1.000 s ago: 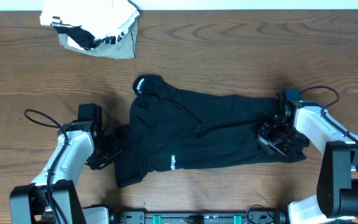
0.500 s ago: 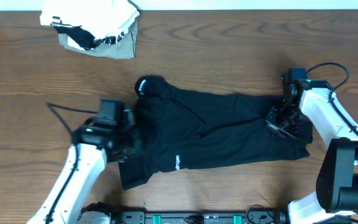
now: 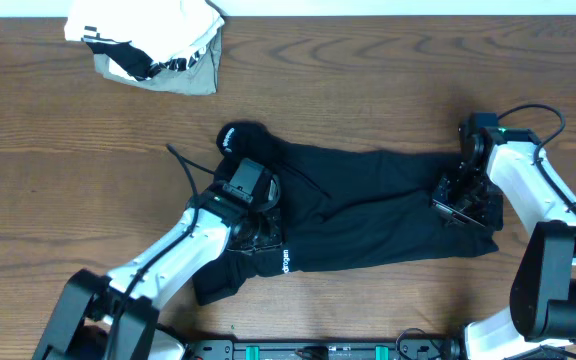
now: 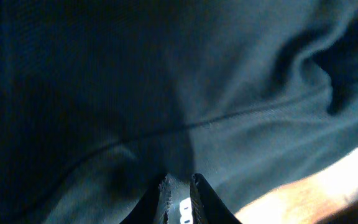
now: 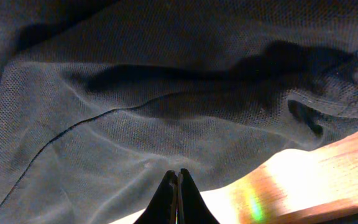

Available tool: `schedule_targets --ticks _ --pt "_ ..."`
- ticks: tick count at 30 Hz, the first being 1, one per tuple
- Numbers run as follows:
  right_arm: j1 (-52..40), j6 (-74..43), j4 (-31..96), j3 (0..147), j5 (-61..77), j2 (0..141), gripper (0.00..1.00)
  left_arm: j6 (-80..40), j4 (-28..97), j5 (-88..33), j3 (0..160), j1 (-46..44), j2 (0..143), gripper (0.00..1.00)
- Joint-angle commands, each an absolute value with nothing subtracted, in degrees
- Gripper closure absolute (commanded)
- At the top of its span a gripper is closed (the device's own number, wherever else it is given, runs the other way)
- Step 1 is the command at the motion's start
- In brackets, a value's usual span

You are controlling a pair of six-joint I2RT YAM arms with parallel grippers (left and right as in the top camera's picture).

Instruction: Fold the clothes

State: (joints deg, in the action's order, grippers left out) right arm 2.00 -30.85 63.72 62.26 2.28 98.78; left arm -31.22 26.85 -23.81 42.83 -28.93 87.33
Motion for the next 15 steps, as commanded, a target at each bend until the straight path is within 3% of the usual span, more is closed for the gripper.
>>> schedule_targets --ticks 1,15 --pt "1.8 -29.7 63.4 60.4 1.6 99.0 0.98 -32.1 26.5 -22.7 43.5 -28.7 89.3 0.85" --pt "2.5 -31.7 53.9 51.2 2.0 99.0 0.92 -29.4 34.9 -18.2 43.5 -16.4 91.6 0.85"
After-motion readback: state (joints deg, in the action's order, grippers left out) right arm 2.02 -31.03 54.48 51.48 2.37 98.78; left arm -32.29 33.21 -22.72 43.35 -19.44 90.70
